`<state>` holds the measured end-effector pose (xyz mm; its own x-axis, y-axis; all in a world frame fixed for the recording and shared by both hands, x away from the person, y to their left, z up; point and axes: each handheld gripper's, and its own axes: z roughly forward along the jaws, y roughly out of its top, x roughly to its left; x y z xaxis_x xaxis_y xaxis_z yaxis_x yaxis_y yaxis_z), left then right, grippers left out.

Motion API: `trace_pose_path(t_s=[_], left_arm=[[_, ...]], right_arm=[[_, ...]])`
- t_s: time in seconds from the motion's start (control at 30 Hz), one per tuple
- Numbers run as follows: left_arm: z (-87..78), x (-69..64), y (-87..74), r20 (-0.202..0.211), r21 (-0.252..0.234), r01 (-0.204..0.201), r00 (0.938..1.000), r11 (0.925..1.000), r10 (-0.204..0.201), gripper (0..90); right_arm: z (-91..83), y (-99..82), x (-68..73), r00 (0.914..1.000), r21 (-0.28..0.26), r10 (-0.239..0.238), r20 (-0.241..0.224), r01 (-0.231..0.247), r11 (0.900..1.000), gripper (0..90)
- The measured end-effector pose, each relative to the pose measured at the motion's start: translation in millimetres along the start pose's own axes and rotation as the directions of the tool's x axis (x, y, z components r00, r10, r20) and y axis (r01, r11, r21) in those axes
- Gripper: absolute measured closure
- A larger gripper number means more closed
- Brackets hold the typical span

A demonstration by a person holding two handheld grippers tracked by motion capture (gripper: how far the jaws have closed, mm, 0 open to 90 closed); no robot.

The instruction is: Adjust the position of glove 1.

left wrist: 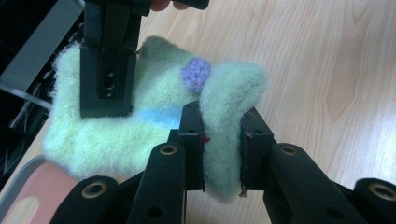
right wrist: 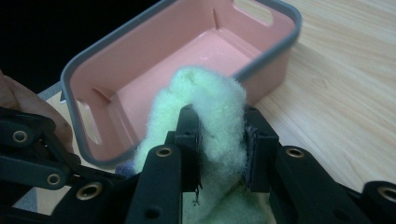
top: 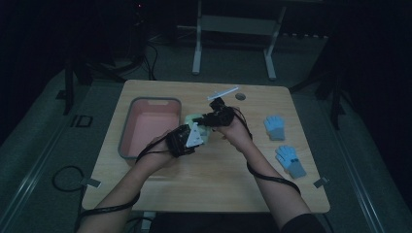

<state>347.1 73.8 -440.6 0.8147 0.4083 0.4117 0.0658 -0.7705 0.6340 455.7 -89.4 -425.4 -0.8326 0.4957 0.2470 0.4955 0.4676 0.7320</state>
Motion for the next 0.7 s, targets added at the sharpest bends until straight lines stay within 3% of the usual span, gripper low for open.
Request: trace_pose_path(t_s=[0.47, 0.7], left_arm=[[-29.1, 18.7, -33.4, -0.057, 0.025, 0.054, 0.997, 0.9982, -0.053, 74.8], [-41.0, 27.5, -55.3, -0.075, 0.06, 0.082, 0.9941, 0.9948, -0.078, 74.8]], right_arm=[[36.2, 39.7, 25.7, 0.9966, 0.026, -0.065, -0.05, 0.066, 0.9975, 71.8], [65.4, 56.3, 40.1, 0.9927, 0.042, -0.091, -0.079, 0.095, 0.9946, 71.8]])
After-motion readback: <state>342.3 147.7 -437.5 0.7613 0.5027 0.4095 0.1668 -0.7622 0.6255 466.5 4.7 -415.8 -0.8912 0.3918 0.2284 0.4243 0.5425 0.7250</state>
